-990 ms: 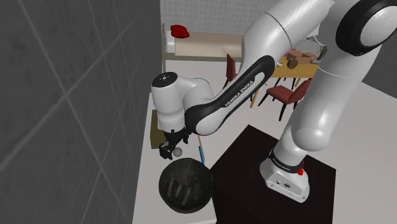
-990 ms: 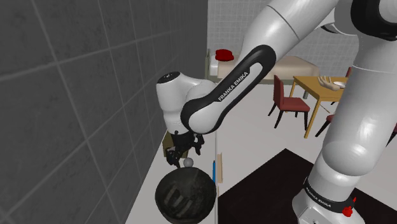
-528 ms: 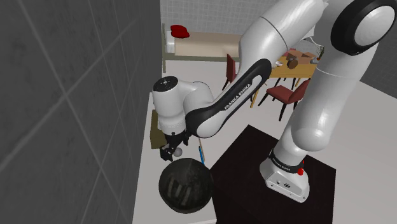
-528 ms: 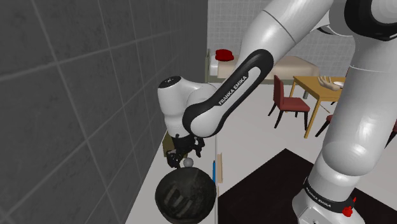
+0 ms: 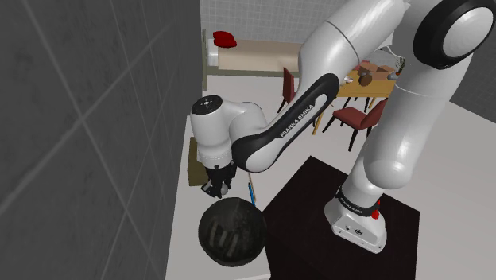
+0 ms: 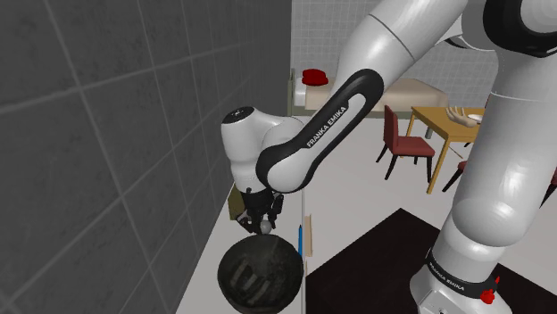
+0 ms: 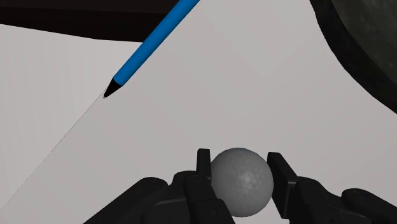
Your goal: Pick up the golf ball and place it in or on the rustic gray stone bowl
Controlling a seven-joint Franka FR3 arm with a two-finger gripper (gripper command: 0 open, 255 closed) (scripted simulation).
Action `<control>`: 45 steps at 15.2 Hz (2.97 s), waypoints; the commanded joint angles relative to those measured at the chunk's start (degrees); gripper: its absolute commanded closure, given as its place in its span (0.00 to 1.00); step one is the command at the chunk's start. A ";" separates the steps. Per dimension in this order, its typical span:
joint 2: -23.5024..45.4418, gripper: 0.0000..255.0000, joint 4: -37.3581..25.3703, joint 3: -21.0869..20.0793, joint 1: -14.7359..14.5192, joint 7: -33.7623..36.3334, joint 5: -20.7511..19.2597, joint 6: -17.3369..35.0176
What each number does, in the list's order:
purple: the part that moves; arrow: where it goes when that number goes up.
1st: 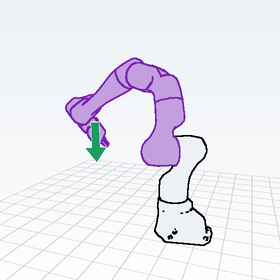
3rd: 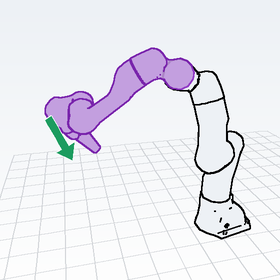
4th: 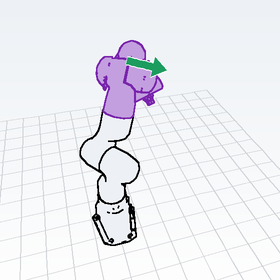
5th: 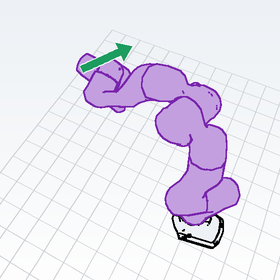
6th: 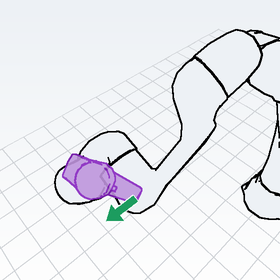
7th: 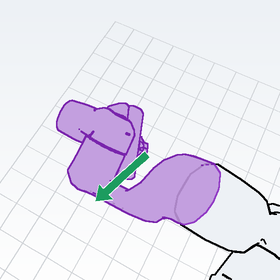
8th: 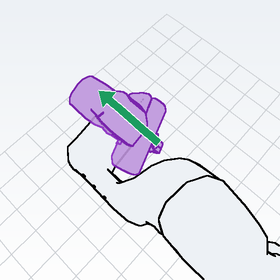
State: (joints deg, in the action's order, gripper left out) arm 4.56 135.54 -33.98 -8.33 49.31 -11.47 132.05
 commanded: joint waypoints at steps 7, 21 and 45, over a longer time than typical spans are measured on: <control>-2.09 1.00 -0.52 -0.26 0.15 -1.52 1.90 -2.08; -10.18 1.00 -4.65 0.06 0.10 -6.97 8.17 -12.48; -17.71 1.00 -9.43 -8.98 -8.01 5.31 16.71 -23.78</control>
State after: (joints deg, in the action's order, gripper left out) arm -12.96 126.43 -41.92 -15.57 52.88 4.67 108.73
